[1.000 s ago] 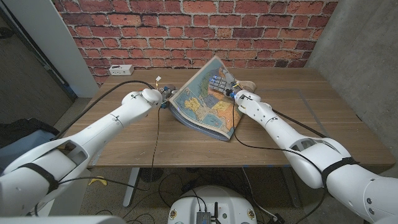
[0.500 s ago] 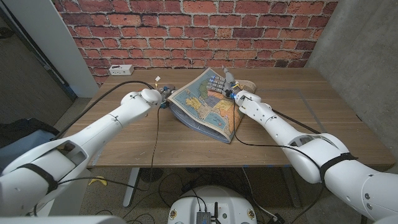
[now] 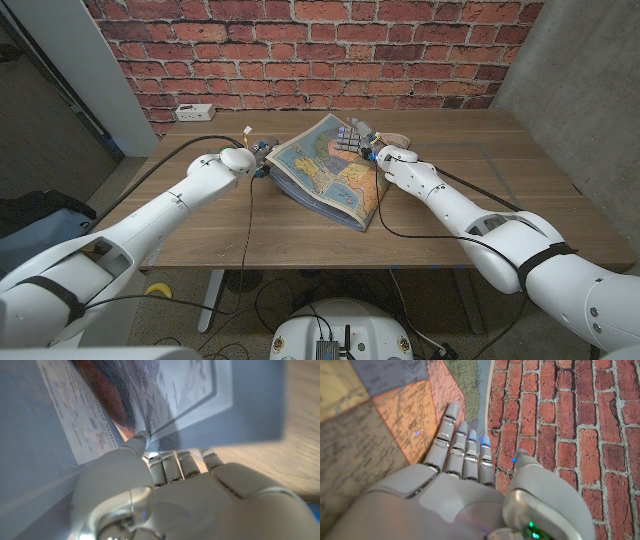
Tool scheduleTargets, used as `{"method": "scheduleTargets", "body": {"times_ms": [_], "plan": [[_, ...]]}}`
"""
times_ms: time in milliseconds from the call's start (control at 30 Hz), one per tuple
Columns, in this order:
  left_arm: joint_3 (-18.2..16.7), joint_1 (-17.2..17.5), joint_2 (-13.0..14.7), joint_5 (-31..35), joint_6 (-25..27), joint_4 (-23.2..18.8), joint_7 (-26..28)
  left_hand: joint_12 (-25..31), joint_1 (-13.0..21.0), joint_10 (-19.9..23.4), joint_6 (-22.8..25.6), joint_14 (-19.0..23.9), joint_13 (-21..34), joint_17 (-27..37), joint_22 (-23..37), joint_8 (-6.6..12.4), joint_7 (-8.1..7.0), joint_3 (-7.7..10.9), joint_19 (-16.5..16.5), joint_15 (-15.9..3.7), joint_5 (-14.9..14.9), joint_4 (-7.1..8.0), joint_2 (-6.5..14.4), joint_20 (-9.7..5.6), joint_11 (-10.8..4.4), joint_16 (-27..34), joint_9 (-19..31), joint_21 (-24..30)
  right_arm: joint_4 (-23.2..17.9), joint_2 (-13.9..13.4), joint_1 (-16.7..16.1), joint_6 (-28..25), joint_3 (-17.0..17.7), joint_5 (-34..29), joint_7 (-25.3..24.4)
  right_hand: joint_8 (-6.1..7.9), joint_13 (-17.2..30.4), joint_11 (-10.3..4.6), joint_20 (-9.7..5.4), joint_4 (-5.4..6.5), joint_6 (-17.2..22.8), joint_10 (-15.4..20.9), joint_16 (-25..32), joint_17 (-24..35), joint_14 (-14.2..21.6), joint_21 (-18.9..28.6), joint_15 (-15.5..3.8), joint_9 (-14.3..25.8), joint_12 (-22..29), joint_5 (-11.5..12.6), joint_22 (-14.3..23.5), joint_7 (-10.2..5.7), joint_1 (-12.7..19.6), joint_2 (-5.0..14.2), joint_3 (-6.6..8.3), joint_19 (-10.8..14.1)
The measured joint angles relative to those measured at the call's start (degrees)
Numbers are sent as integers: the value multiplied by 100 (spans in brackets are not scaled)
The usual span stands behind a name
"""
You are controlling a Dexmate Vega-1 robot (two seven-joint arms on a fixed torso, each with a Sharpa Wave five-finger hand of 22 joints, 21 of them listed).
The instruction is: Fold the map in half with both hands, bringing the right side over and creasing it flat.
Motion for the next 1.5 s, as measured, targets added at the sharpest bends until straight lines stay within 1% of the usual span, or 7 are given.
{"method": "scheduleTargets", "body": {"times_ms": [200,433,667,967,1233,1400,1500], "plan": [[-229,247,-43,-107,-559,31,203,-306,-640,-762,-581,-328,-38,26,16,0,30,-195,-41,187,0,195,-124,17,262,-21,-183,-33,-206,-152,35,-65,-261,-468,-253,40,0,-98,-93,-149,100,99,30,53,6,-46,-82,0,24,44,4,-100,163,58,149,-7],[-403,501,-111,-44,-1291,85,602,-397,-1403,-1464,-1217,-600,-139,30,16,0,-48,-509,-93,298,-113,401,-371,29,388,-21,-396,-132,-423,-295,94,-344,-509,-906,-478,62,0,-140,-174,-99,293,324,212,106,274,-45,-185,1,93,83,17,-86,217,64,322,246],[-513,707,-190,278,-1925,117,1132,-397,-1840,-1622,-1440,-677,-190,53,16,0,-130,-708,-92,330,-178,547,-530,29,379,-20,-492,-154,-563,-378,167,-695,-708,-1216,-626,62,1,-107,-206,-76,498,562,301,106,511,-45,-193,1,171,83,17,-48,245,92,504,499],[-648,922,-345,666,-2566,221,1705,-393,-2106,-1666,-1477,-735,-223,52,15,47,-167,-849,-88,289,-223,641,-575,24,411,3,-547,-198,-639,-434,229,-1038,-861,-1568,-746,62,1,-106,-225,-100,558,622,301,133,540,-45,-223,1,171,126,17,-47,299,87,575,517],[-654,867,-172,950,-2789,48,1949,-396,-1679,-2054,-1456,-1130,-348,-17,0,90,-183,-371,-195,241,-132,174,-61,-284,419,-44,-612,-321,-669,-463,265,-1013,-959,-1784,-734,62,1,-106,-247,-81,558,622,300,159,507,-55,-255,2,171,126,17,-47,299,87,640,495],[-496,644,11,1216,-2245,-53,1193,-396,-1536,-2205,-1547,-1245,-406,-41,0,63,-257,-140,-305,168,-106,-18,82,-440,309,-44,-639,-386,-723,-513,281,-888,-1099,-1929,-717,62,1,-109,-247,-76,579,619,300,183,507,-67,-255,2,171,126,16,-67,321,65,645,495],[-347,469,111,1384,-1961,-124,896,-397,-1456,-2316,-1614,-1320,-444,-43,0,63,-352,-78,-316,93,-106,-144,-1,-506,198,-44,-639,-387,-747,-527,281,-829,-1127,-2008,-709,62,1,-128,-275,-80,578,600,301,186,494,-89,-268,2,171,126,16,-68,360,103,688,466]]}}
